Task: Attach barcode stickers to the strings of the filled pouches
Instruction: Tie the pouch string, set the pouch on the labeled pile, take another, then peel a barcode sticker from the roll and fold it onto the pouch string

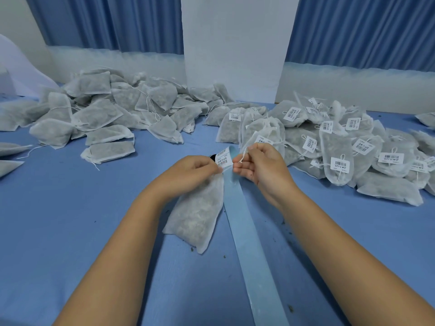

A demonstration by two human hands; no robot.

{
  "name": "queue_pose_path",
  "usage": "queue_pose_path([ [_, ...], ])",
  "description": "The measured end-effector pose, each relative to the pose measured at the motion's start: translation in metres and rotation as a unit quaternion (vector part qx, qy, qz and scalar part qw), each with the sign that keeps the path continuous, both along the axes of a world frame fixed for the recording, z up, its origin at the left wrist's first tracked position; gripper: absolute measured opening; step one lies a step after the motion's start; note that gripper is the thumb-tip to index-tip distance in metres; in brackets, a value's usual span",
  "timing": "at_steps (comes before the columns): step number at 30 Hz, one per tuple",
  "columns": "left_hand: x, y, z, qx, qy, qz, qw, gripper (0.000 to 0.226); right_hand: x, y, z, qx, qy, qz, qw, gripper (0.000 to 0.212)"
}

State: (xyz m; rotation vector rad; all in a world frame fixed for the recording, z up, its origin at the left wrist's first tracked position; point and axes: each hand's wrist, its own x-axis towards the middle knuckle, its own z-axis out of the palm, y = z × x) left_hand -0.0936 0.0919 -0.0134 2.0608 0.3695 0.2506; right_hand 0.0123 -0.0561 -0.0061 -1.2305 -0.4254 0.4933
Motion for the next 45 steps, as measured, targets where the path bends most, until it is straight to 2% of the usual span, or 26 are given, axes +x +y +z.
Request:
queue_pose_path([
  [3,-0.003,0.007,0.002,-0.046,0.021,0.019,0.999,0.014,-0.006,0.002,0.001,0.007,-0.039,0.019,0.999,0.011],
  [5,-0.001,0.01,0.004,-0.069,0.004,0.066,0.995,0.012,-0.012,0.003,0.0,-0.019,-0.117,0.027,0.993,0.012],
  [10,0.0,0.014,0.007,-0.151,-0.054,0.156,0.975,0.01,-0.022,0.0,-0.005,-0.088,-0.323,0.023,0.942,0.015],
  [14,-0.002,0.014,0.009,-0.199,-0.098,0.18,0.958,0.004,-0.028,0.001,-0.01,-0.114,-0.429,0.029,0.896,0.012],
  [17,-0.002,0.014,0.012,-0.223,-0.121,0.187,0.949,0.005,-0.028,0.003,-0.016,-0.154,-0.472,0.025,0.868,0.007],
  [23,-0.004,0.014,0.014,-0.278,-0.16,0.17,0.932,0.006,-0.029,0.004,-0.018,-0.171,-0.47,0.051,0.864,0.012],
  [30,-0.001,0.012,0.014,-0.32,-0.178,0.152,0.918,0.008,-0.027,0.003,-0.017,-0.14,-0.431,0.064,0.889,0.005],
  [35,0.0,0.013,0.015,-0.38,-0.174,0.093,0.904,0.014,-0.024,0.002,-0.016,-0.133,-0.424,0.05,0.895,0.009],
  [38,-0.001,0.013,0.013,-0.359,-0.142,0.087,0.918,0.012,-0.021,0.001,-0.015,-0.137,-0.419,0.043,0.897,0.012],
  [41,-0.004,0.014,0.011,-0.331,-0.085,0.057,0.938,0.02,-0.018,0.002,-0.016,-0.142,-0.418,0.043,0.896,0.014],
  [45,-0.003,0.011,0.009,-0.288,-0.072,0.062,0.953,0.025,-0.018,0.002,-0.018,-0.147,-0.441,0.051,0.884,0.01],
])
